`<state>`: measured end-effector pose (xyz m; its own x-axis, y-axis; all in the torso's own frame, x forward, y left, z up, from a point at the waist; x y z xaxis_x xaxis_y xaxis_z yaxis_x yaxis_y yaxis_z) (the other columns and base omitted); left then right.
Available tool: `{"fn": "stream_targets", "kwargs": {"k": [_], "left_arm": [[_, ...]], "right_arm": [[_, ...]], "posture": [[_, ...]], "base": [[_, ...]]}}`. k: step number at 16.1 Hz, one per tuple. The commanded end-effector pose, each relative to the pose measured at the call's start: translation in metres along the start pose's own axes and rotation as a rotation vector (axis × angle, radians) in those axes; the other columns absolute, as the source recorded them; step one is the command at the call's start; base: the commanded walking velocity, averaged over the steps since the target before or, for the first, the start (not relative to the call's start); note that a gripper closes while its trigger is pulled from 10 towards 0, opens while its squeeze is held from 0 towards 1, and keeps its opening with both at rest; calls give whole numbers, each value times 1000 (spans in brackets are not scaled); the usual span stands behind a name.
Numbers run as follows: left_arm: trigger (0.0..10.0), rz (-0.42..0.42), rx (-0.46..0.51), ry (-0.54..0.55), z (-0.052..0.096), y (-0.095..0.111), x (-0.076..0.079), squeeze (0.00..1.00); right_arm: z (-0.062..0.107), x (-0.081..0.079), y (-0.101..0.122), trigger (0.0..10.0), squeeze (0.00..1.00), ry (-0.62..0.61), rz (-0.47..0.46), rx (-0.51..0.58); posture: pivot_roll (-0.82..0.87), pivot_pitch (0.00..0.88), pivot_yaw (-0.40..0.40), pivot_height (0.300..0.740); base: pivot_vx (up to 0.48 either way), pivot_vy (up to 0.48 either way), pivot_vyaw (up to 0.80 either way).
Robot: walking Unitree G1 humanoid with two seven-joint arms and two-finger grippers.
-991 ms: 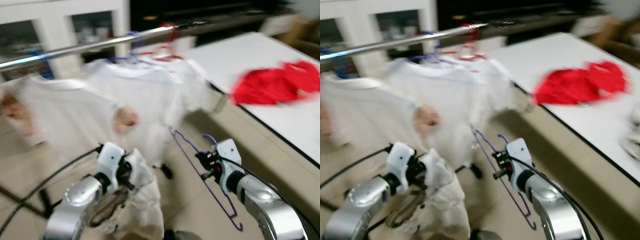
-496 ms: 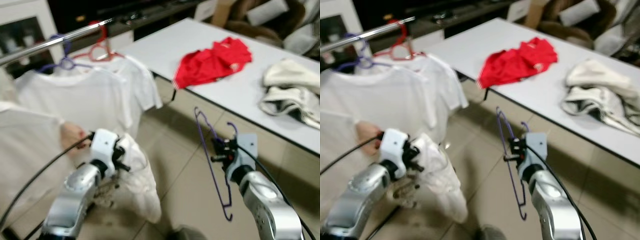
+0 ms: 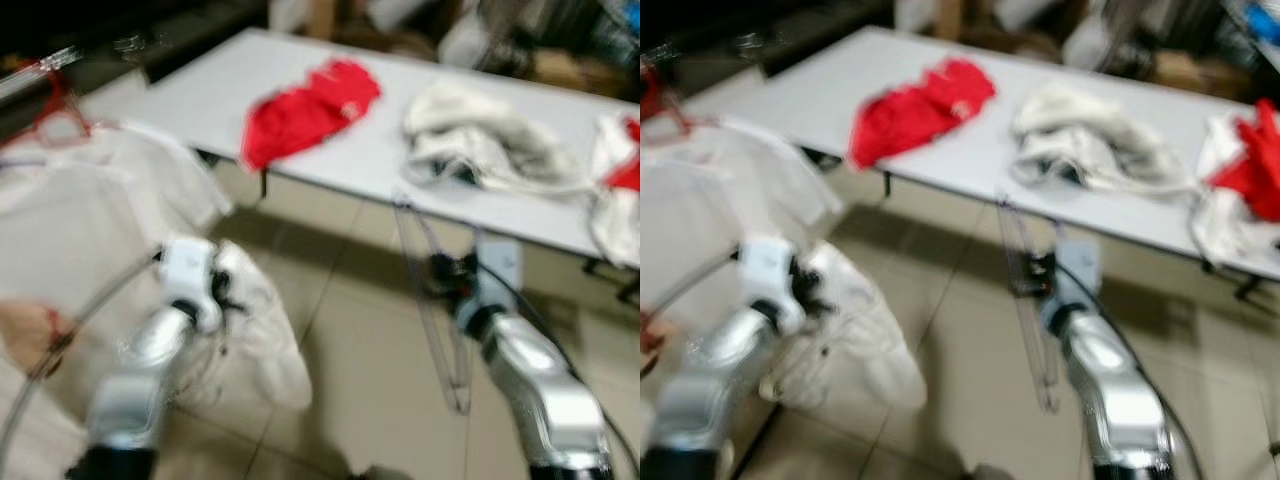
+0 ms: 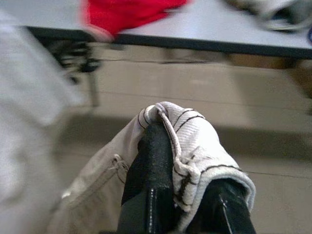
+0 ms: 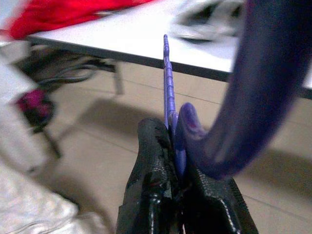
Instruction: Hang hanger
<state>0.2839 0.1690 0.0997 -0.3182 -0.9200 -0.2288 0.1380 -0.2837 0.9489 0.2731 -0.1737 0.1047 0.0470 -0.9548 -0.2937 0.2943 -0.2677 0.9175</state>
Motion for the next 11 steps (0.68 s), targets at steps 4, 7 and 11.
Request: {"fn": "stream_targets", "kwargs": {"k": [4, 7, 11], "left_arm": [[10000, -31, 101, -9, 0, 22, -2, 0], [10000, -8, 136, -42, 1, 30, 0, 0], [10000, 3, 169, -48, 2, 39, -4, 0]], "right_arm": [[-2, -9, 7, 10000, 0, 7, 13, 8], [0, -13, 12, 10000, 0, 14, 8, 23], [2, -30, 28, 10000, 0, 99, 14, 78]], "posture": [[-67, 22, -21, 740], [-63, 24, -18, 740], [-63, 16, -23, 740]], "base": [[0, 0, -788], [0, 0, -523], [68, 0, 0]]}}
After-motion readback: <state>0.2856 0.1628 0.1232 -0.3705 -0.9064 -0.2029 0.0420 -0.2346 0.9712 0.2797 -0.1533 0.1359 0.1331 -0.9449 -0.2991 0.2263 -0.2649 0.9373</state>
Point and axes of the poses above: a point about 5 cm out from each wrist's last joint towards the gripper, its own z axis pointing back from the gripper into the wrist, its own y axis along the axis of the wrist's last joint, x = y × z, the point moved 1 cm from there along -z, pointing out of the wrist towards the gripper, and after that the axes turned 13 degrees about -z, right-handed, at the moved point
